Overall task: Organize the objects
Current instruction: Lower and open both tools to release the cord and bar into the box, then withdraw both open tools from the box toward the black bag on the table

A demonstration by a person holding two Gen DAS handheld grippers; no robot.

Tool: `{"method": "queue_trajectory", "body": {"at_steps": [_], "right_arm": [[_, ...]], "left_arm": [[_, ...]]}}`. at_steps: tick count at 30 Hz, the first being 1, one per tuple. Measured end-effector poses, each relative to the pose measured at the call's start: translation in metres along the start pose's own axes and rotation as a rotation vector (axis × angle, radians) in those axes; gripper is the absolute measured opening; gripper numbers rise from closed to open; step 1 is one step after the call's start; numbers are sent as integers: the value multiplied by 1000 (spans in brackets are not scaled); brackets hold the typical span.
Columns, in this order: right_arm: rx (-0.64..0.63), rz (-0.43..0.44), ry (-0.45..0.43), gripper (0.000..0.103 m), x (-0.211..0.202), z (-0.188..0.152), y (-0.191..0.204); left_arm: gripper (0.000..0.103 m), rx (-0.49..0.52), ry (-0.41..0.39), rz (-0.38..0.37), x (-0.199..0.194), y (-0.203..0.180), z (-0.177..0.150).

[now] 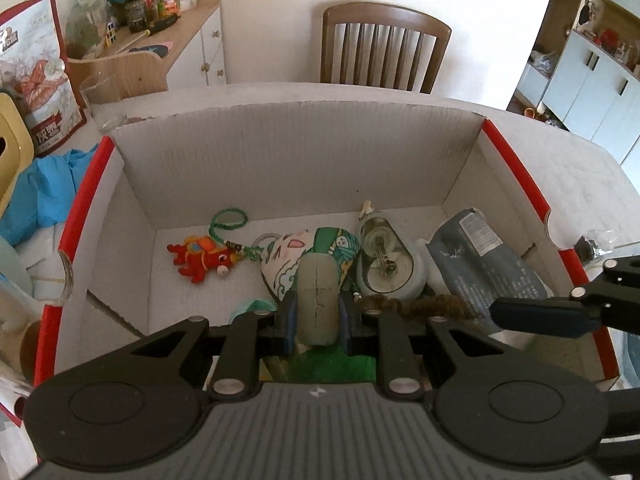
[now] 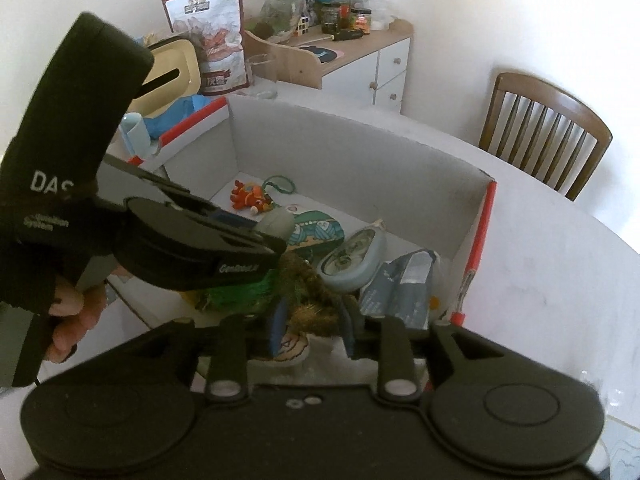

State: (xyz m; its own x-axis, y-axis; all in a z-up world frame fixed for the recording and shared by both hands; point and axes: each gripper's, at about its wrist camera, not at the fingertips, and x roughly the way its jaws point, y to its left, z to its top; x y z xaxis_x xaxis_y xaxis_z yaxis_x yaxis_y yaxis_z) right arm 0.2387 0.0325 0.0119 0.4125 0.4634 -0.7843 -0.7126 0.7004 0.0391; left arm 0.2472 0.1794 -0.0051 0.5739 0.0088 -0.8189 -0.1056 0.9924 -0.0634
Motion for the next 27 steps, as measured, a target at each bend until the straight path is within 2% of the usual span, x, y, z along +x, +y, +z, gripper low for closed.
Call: {"method": "queue_trajectory", "body": {"at_steps": [5,14,17,19,23,27], "right_arm": [[19,15,-31,40,-12,0,-2],[42,15,-67,42,-31,-5,-7],[53,15,-79,43,-39,-8,-11],[61,16,-88,43,-45,-11,-14],[78,15,-111,47,-59,-16,-22],[106,6,-135,59,-72,-24,-33]], "left_arm": [[22,0,1,-1,-2,-1,-1],[30,9,-22,2,-12,-8,-2],[43,11,-36,0,-18,-10,-3],[59,11,-56,4,-24,-12,-5],[60,0,-72,-7,-34,-17,-6],[60,12,-85,-10,-44,-28,-9]]}}
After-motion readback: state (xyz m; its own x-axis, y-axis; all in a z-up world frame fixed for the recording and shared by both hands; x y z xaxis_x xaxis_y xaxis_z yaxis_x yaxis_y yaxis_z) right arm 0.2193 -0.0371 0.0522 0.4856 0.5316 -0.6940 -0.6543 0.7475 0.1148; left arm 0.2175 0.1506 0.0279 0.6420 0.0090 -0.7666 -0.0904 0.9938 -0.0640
